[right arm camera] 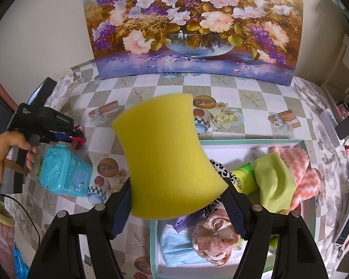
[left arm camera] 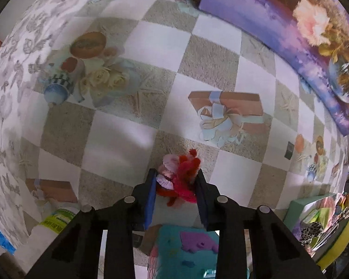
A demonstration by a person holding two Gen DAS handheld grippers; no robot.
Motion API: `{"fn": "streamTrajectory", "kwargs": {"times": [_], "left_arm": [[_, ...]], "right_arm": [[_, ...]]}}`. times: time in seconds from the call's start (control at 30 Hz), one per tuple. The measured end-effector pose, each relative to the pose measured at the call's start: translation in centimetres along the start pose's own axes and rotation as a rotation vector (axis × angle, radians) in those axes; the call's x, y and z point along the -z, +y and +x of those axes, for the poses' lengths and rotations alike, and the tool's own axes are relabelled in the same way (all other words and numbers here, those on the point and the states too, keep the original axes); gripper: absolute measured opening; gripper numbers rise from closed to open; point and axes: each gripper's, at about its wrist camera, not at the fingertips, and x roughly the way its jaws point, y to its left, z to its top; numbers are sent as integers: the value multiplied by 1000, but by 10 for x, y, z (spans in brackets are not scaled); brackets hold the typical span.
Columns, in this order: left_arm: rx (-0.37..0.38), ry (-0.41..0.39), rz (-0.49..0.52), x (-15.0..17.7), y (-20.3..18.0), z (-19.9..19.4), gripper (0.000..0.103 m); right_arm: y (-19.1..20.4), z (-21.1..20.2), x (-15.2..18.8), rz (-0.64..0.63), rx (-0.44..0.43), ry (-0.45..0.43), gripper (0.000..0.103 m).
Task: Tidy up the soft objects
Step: 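Carry the red plush toy and yellow sponge over the white tray with both tools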
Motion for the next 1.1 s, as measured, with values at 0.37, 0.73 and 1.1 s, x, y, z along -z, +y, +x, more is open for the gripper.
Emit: {"fn": "streamTrajectory", "kwargs": {"times": [0.37, 0.73, 1.1], "left_arm": [[77, -231, 25, 44, -9, -116, 32], [304, -329, 136, 154, -76, -130, 32], [305, -209, 298, 232, -154, -69, 32]], "right_arm": [[-17, -18, 6, 39, 0, -29, 74], [-57, -35, 30, 75, 20, -25, 74], [-103, -18, 68, 170, 25, 66, 74]]}}
